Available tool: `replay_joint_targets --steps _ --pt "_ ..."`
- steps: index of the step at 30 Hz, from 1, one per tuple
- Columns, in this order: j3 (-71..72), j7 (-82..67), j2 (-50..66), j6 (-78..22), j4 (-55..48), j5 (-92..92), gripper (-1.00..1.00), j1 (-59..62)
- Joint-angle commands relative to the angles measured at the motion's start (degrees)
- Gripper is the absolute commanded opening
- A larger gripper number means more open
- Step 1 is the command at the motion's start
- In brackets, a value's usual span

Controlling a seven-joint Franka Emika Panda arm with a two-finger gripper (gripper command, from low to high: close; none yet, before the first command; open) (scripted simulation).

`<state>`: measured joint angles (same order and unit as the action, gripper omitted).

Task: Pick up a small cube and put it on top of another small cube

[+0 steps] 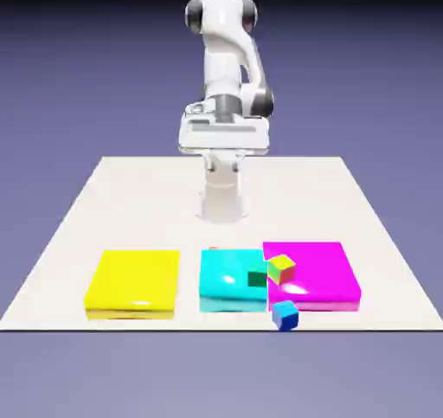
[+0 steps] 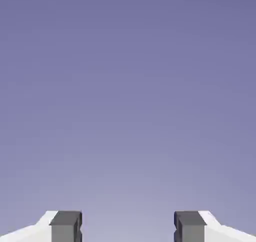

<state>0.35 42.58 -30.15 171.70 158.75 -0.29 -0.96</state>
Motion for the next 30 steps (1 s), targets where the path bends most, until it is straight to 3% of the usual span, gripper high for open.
replay_joint_targets --steps 1,30 --pt "0.29 0.1 2.08 -1.92 -1.87 -0.24 0.0 -0.23" --pt "8.66 3.08 62.3 -57.39 -55.91 -7.21 0.0 -6.84"
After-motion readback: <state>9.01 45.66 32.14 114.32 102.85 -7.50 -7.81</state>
